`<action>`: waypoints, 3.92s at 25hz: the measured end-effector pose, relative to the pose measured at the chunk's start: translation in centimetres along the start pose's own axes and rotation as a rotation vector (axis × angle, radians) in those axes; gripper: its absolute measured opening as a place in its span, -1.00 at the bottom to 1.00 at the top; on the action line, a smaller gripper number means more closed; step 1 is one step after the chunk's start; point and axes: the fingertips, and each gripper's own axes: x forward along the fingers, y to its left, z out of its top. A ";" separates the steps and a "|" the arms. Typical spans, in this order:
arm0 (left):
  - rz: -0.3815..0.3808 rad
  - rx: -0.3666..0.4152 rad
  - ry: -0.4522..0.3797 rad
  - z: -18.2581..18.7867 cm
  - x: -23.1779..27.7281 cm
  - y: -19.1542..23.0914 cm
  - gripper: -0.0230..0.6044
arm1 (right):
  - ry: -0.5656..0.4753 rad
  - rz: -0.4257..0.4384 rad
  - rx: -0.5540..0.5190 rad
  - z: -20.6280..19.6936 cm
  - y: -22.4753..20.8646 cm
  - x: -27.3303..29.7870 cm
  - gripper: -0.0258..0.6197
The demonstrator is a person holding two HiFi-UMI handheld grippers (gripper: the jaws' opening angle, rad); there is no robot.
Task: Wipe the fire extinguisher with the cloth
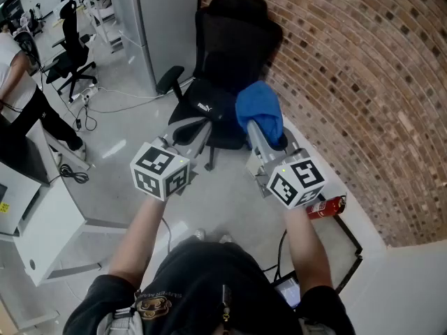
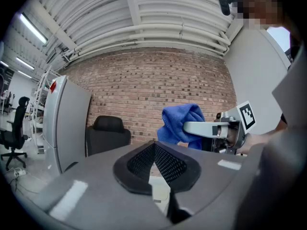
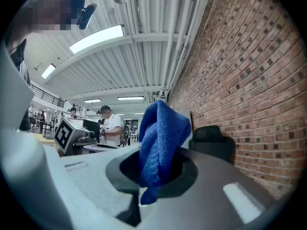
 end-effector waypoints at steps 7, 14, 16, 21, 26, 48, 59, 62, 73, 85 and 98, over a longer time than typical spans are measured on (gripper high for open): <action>-0.009 0.002 0.006 -0.2 -0.8 0.3 -0.90 | 0.008 -0.005 0.002 -0.5 0.9 0.4 -0.83; -0.013 0.002 0.007 0.0 -1.0 0.7 -0.90 | 0.012 0.000 -0.014 -0.2 1.5 1.0 -0.83; -0.017 0.004 0.006 0.0 -1.2 0.9 -0.90 | 0.014 -0.003 -0.015 -0.2 1.7 1.2 -0.83; -0.047 0.006 0.014 -0.3 -1.1 1.0 -0.90 | 0.024 -0.032 -0.014 -0.6 1.8 1.2 -0.83; -0.149 0.005 0.035 -1.1 0.4 -0.6 -0.90 | 0.054 -0.126 -0.003 -1.5 0.7 -0.6 -0.83; -0.947 0.040 0.200 -7.4 11.2 -33.3 -0.90 | 0.160 -0.902 0.113 -5.2 -7.5 -34.2 -0.83; -1.107 0.112 0.329 -12.7 14.1 -45.5 -0.90 | 0.183 -1.060 0.215 -9.2 -11.5 -47.7 -0.83; -1.120 0.133 0.363 -14.2 15.1 -48.1 -0.90 | 0.184 -1.064 0.233 -10.1 -13.2 -50.3 -0.83; -1.122 0.211 0.419 -15.8 20.3 -53.5 -0.90 | 0.148 -1.165 0.301 -11.5 -19.8 -58.6 -0.83; -1.112 0.143 0.411 -21.9 33.6 -53.5 -0.90 | 0.327 -1.199 0.375 -18.2 -31.4 -57.9 -0.83; -1.100 0.082 0.580 -34.6 45.8 -54.0 -0.90 | 0.500 -1.233 0.596 -34.8 -43.9 -58.1 -0.83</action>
